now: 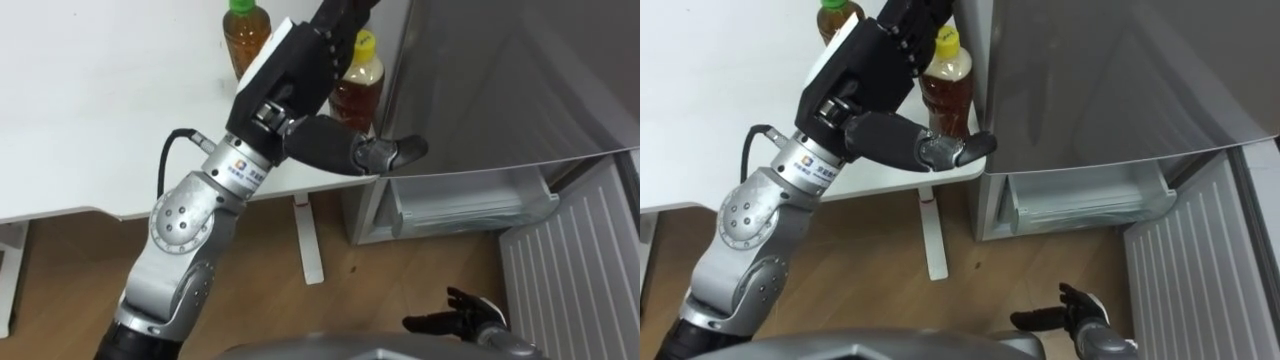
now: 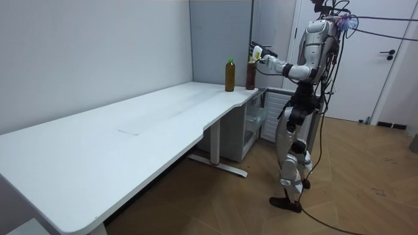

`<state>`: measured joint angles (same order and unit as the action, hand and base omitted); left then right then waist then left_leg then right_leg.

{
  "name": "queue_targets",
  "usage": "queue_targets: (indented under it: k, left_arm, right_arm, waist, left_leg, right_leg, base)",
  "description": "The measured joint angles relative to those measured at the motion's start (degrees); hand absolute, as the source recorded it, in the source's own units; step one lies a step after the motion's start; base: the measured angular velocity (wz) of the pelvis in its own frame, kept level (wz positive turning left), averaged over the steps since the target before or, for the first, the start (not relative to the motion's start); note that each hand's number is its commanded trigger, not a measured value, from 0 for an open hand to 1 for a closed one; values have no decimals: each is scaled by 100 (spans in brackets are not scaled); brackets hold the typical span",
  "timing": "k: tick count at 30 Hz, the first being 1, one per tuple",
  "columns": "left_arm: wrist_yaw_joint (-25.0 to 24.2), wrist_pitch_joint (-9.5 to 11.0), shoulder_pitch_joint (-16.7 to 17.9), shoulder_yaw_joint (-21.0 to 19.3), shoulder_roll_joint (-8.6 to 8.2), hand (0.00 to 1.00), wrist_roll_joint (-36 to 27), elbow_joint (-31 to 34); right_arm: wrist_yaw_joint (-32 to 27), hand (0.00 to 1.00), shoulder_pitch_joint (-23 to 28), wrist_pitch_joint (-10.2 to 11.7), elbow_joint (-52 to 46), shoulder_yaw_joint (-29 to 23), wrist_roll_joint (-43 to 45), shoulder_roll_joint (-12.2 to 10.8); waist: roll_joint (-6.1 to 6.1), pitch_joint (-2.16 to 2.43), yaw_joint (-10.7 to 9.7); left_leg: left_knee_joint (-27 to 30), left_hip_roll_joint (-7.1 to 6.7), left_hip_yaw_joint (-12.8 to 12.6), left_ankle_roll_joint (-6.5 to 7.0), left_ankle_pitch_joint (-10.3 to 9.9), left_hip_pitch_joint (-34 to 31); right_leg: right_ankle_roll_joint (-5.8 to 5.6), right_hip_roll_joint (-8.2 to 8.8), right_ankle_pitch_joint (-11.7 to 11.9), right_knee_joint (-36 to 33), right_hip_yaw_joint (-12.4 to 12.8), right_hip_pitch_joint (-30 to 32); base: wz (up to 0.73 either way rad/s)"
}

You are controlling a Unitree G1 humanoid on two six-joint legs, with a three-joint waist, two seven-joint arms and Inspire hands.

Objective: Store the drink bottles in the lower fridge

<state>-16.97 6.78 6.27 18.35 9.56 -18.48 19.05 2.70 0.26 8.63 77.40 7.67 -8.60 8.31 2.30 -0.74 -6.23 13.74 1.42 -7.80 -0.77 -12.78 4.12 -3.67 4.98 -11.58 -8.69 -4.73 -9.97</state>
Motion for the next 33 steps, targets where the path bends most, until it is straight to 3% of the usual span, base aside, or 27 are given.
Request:
queue_targets:
  k: [12, 21, 33]
  left_arm:
    - [49, -4, -17, 0, 1, 0, 4, 4]
    - [64, -4, -218, -4, -8, 0, 9, 5]
    - [68, -3, -221, -15, -9, 0, 13, 5]
  right_arm:
    - [-42, 0, 29, 5, 22, 161, -237, 2]
    - [-85, 0, 24, 4, 21, 245, -247, 3]
    - [-83, 0, 31, 6, 19, 246, -260, 4]
  waist:
    - [62, 11, 2]
    - [61, 13, 23]
    - [34, 29, 31]
  left_leg:
    - [34, 2, 5, 0, 0, -47]
    - [49, 4, 1, 0, -1, -55]
    - [78, 12, -2, 1, -1, -53]
  right_leg:
    - [0, 0, 0, -7, -4, 2]
    - [0, -2, 0, -8, -2, 1]
    - [8, -7, 5, -13, -2, -1]
  base:
    - [0]
    - [0]
    - [0]
